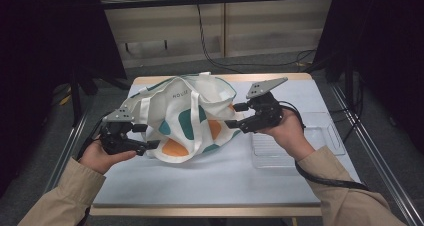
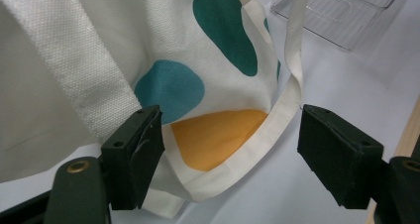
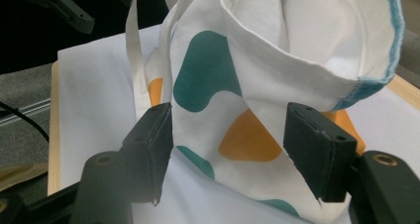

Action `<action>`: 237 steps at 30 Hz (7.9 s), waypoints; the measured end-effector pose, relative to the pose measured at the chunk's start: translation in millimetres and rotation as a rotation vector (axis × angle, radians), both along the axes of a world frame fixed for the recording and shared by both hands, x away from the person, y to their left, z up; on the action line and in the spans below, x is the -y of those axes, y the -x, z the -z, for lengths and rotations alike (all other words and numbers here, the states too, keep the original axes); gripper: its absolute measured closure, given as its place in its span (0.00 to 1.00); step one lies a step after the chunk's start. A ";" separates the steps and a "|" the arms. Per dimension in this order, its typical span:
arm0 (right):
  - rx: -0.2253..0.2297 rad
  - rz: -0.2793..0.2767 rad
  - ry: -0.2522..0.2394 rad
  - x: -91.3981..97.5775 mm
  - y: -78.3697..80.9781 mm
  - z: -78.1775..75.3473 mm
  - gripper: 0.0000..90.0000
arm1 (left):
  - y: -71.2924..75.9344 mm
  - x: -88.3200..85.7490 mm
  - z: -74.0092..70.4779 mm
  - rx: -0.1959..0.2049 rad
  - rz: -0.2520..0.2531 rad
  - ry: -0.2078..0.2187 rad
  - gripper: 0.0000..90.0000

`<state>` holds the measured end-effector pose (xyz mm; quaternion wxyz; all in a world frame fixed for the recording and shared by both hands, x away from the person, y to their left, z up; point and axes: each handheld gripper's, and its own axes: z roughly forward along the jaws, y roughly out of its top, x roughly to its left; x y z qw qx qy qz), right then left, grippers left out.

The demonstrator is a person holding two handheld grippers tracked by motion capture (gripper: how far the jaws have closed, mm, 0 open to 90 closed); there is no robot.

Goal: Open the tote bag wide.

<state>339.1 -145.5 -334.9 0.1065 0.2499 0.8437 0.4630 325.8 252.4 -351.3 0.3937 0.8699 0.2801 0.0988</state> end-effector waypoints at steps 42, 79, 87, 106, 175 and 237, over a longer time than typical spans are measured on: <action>0.070 -0.009 0.023 -30.1 -24.3 -22.0 0.33 | -4.6 1.5 -0.3 -0.011 0.025 -0.008 0.29; 0.043 -0.027 0.197 -61.0 -26.1 -3.2 0.54 | -3.7 0.5 -6.6 -0.011 0.035 -0.004 0.36; 0.020 -0.019 0.219 -59.8 -19.0 2.9 0.78 | -5.9 4.5 -15.3 -0.005 0.036 -0.002 0.47; -0.060 -0.048 0.171 -40.1 -12.0 17.9 0.95 | -20.1 13.2 -40.5 0.013 0.030 -0.018 0.75; -0.023 -0.110 0.155 -41.9 18.2 41.4 0.37 | -61.5 43.7 -34.7 0.019 -0.048 -0.001 1.00; -0.129 -0.241 0.255 -54.1 43.6 81.4 0.91 | -108.7 52.7 -35.9 0.036 -0.191 0.063 1.00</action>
